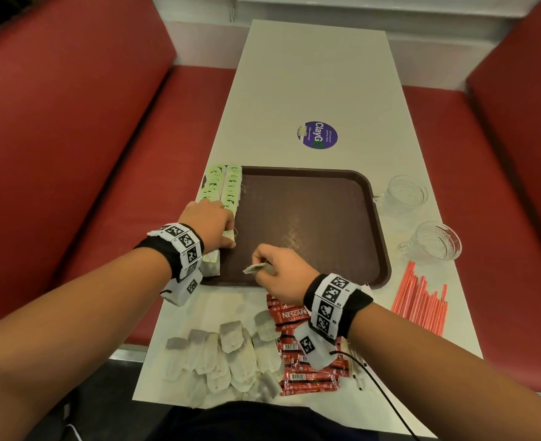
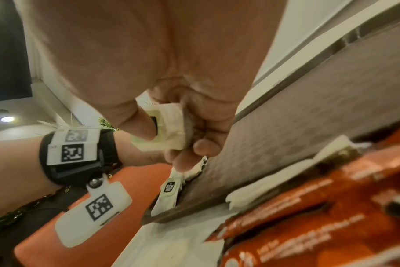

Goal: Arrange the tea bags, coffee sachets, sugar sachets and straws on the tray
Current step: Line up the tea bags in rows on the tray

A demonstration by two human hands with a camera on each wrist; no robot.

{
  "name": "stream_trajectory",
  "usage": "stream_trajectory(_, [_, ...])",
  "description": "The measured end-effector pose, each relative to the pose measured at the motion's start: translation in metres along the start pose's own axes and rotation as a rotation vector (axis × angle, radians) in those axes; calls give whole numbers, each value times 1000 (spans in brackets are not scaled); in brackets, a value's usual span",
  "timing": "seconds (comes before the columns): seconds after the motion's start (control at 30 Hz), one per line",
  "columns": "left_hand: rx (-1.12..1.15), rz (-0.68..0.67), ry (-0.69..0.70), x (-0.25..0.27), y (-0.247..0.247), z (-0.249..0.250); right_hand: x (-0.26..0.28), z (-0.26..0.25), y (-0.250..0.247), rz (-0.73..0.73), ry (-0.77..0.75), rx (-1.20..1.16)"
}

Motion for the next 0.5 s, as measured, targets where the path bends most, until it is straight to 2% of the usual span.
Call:
stream_trajectory(0.13, [387, -24, 183, 22, -30, 21, -4, 6, -7, 46, 15, -51])
stream_trajectory(0.23, [626, -40, 267, 41, -51, 30, -7, 6, -10, 65, 10, -82])
stream_trajectory(0.33, [622, -59, 359, 57, -56, 41, -10, 2, -15, 77, -10, -47])
stream_trajectory(0.4, [556, -11, 378, 61, -57, 43, -10, 1, -17, 99, -15, -33])
stream_trajectory(0.5, [574, 73, 367, 63, -65, 36, -11, 4, -19, 143, -21, 32])
Point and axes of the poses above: each hand's wrist, its own x-axis away from the middle knuckle, its own y-axis out of the palm, z = x × y, the point moved 10 cm from there along -x, towards the middle knuckle, and after that the axes turned 9 degrees about -y, right-handed, at the moved point
